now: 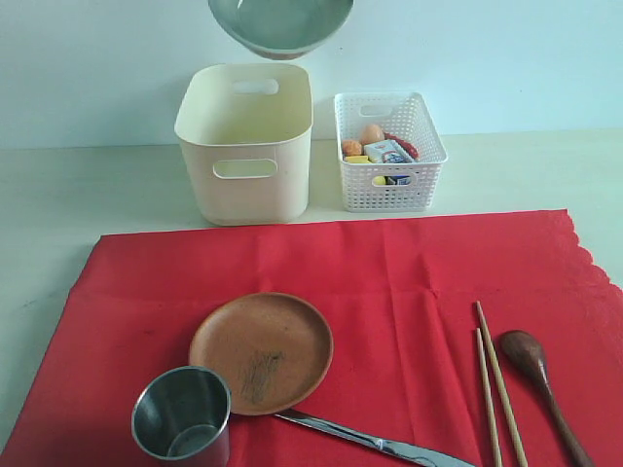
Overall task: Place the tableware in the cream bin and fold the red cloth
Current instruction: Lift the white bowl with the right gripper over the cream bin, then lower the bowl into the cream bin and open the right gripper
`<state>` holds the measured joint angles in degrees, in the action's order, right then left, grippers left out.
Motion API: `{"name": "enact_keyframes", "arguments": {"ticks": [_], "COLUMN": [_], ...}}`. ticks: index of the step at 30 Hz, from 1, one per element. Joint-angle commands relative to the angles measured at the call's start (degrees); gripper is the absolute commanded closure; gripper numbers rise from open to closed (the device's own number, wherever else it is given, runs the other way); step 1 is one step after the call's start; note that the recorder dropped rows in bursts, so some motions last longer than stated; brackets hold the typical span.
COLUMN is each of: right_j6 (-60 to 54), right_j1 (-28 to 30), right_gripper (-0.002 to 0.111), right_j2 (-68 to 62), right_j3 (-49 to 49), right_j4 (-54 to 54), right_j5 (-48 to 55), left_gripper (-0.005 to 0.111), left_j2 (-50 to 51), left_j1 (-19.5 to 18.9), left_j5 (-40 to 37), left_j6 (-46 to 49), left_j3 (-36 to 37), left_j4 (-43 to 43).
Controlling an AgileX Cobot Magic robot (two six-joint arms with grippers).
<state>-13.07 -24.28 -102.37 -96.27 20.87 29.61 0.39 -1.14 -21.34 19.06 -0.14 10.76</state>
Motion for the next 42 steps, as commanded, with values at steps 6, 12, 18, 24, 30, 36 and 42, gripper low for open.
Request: {"name": "enact_keyframes", "arguments": {"ticks": [6,12,18,24,30,36,42], "right_j6": [-0.3,-0.8,-0.7,0.1,0.1,-3.7,-3.8], "right_j1": [-0.1,-0.1,-0.1,-0.4,-2.6,-4.1,-3.9], "right_gripper": [0.108,0.108,0.108,0.108,0.108,0.108,0.088], "right_j2": [-7.7,-13.2,-18.0,-21.5,-24.4,-27.8,-29.5], "right_j3": [-0.1,-0.1,-0.1,-0.3,-2.9,-5.6,-5.9], "right_j4": [0.2,0.2,0.0,0.0,-0.1,-0.2,-0.4], "right_j5": [-16.6,-23.4,-28.3,-30.9,-30.1,-30.1,-28.8], "left_gripper": [0.107,0.107,0.107,0.107,0.107,0.107,0.107], "left_j2": [-0.4,-0.4,-0.4,-0.4,-0.4,-0.4,-0.4], "left_j1": [0.2,0.2,0.2,0.2,0.2,0.2,0.2], "left_j5": [0.1,0.1,0.1,0.1,0.1,0.1,0.1], "left_j6": [0.2,0.2,0.2,0.2,0.2,0.2,0.2], "left_j3": [0.1,0.1,0.1,0.1,0.1,0.1,0.1], "left_j4": [0.3,0.3,0.3,0.3,0.3,0.3,0.3]}}
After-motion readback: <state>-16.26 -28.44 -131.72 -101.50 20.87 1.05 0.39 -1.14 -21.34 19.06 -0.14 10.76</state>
